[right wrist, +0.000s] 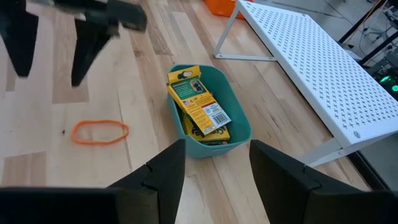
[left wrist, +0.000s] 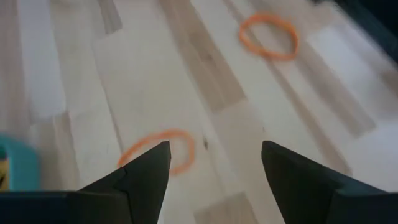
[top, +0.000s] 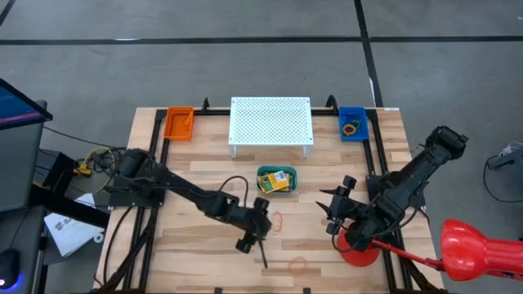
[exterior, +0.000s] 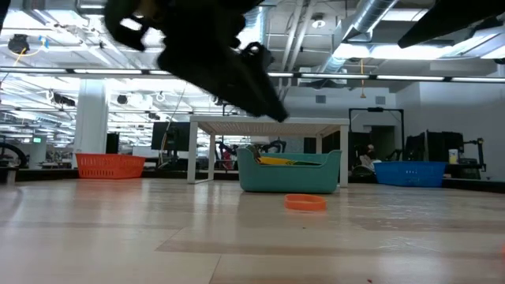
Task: Pick & Place Office Desk Supplies
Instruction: Put the orange rubber band into the orange bin
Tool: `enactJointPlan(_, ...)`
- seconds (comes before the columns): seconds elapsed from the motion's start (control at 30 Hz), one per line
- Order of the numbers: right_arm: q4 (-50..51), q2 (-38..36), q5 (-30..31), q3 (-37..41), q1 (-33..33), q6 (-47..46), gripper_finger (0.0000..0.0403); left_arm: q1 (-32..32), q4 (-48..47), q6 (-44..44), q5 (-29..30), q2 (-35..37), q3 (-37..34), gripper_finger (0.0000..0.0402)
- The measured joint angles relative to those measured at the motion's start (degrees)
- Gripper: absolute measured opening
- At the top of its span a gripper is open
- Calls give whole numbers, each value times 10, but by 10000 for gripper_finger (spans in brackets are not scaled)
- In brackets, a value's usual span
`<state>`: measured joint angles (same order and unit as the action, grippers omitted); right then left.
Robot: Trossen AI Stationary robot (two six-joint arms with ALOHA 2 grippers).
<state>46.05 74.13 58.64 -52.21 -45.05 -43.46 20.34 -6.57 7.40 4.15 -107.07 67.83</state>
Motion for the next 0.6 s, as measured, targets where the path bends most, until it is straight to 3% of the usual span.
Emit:
enactJointPlan(0.27, 0, 0, 1, 0, 0, 0, 175, -17, 57, -3, -74, -44, 1, 225)
enactJointPlan(0.6, 0, 0, 1, 0, 0, 0, 175, -26, 113, -1, -77, -84, 0, 218)
